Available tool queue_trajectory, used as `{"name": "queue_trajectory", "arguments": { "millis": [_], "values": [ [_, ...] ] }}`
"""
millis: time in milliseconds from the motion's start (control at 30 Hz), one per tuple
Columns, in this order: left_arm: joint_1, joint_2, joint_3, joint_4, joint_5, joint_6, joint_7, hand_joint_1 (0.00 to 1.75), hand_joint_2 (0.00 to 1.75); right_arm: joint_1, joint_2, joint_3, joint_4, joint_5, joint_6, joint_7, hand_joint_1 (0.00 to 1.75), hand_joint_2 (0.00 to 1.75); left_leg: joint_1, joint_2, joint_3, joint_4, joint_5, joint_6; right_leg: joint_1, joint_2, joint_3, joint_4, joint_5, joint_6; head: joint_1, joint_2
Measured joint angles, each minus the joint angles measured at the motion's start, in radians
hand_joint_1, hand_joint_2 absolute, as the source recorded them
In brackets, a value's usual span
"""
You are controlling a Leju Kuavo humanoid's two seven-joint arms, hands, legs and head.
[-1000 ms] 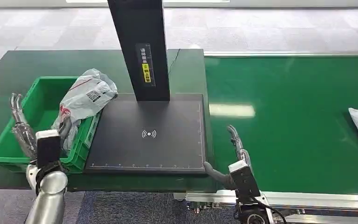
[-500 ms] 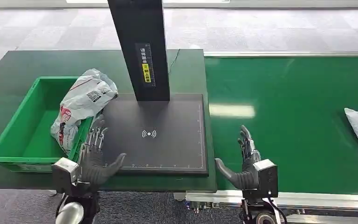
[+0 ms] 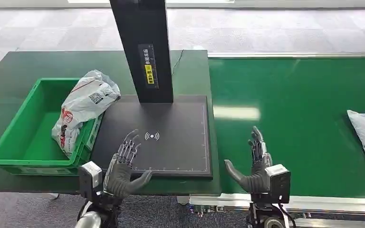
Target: Moved the parcel from conveyor to table for the left to box.
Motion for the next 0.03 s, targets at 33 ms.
{"name": "queue_trajectory", "arguments": {
  "millis": [33],
  "values": [
    [-0.005,0.0,-0.002,0.007,-0.006,-0.007,0.005,0.0,1.75,0.003,0.003,0.0,-0.006,-0.012,0.001,-0.001,0.0,1.75,0.0,0.0,0.0,0.0,0.0,0.0,0.0,0.0,0.0,0.0,0.0,0.0,0.0,0.0]
  ]
}}
